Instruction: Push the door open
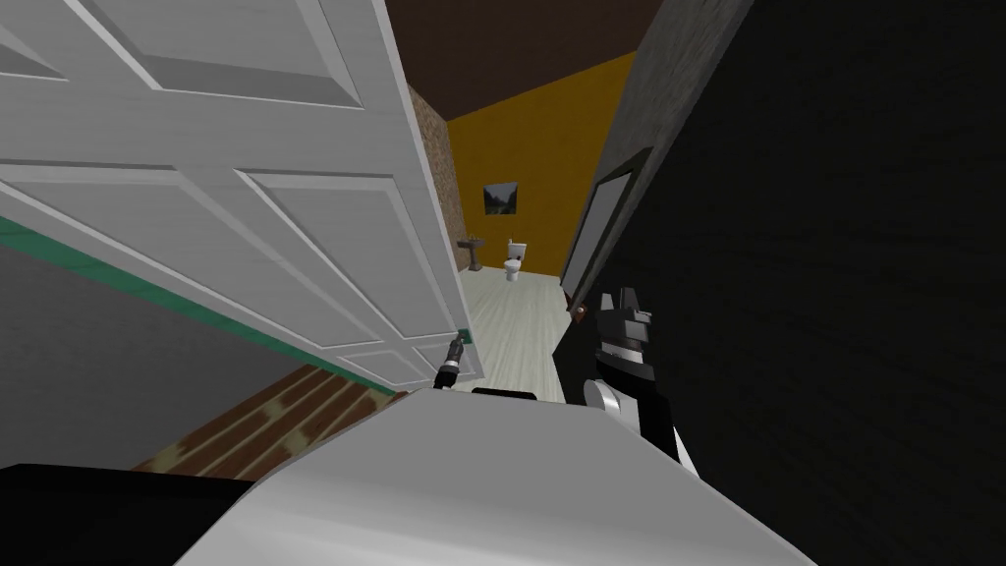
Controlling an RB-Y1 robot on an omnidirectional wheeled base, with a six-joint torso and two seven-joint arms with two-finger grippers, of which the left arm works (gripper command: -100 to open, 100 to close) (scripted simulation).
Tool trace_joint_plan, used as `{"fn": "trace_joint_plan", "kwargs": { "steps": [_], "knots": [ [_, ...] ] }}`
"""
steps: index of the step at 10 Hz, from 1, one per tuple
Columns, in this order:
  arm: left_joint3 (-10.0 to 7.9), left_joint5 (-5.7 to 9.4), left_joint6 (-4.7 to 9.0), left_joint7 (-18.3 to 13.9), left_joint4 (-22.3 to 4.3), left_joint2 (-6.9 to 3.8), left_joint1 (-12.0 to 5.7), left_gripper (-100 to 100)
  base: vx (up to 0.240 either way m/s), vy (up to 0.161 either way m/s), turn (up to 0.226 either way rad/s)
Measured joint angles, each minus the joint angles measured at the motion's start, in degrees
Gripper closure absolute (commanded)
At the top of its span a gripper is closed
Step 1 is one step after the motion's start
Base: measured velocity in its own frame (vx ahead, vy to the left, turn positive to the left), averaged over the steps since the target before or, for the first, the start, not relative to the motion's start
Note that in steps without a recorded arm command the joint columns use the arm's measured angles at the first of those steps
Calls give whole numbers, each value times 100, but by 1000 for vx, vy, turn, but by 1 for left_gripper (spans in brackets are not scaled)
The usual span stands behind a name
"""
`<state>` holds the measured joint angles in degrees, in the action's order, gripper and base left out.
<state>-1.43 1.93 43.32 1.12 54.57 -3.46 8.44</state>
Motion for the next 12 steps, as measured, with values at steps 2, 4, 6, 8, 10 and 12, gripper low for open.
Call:
{"fn": "trace_joint_plan", "kwargs": {
  "steps": [2, 4, 6, 8, 10, 12],
  "knots": [
    [-180, 88, -39, -3, -3, -115, -27, -100, 69, -61, 99],
    [-192, 127, -48, -19, 38, -87, -3, -100, -203, -106, 46],
    [-190, 156, -81, -41, 115, -40, 51, -100, -202, -122, 55],
    [-196, 196, -111, -58, 188, 61, 96, -100, -168, -105, 34],
    [-203, 200, -102, -55, 184, 52, 110, -100, 155, 0, -28],
    [-224, 209, -67, -45, 146, 26, 88, -100, 214, 19, -16]
  ]
}}
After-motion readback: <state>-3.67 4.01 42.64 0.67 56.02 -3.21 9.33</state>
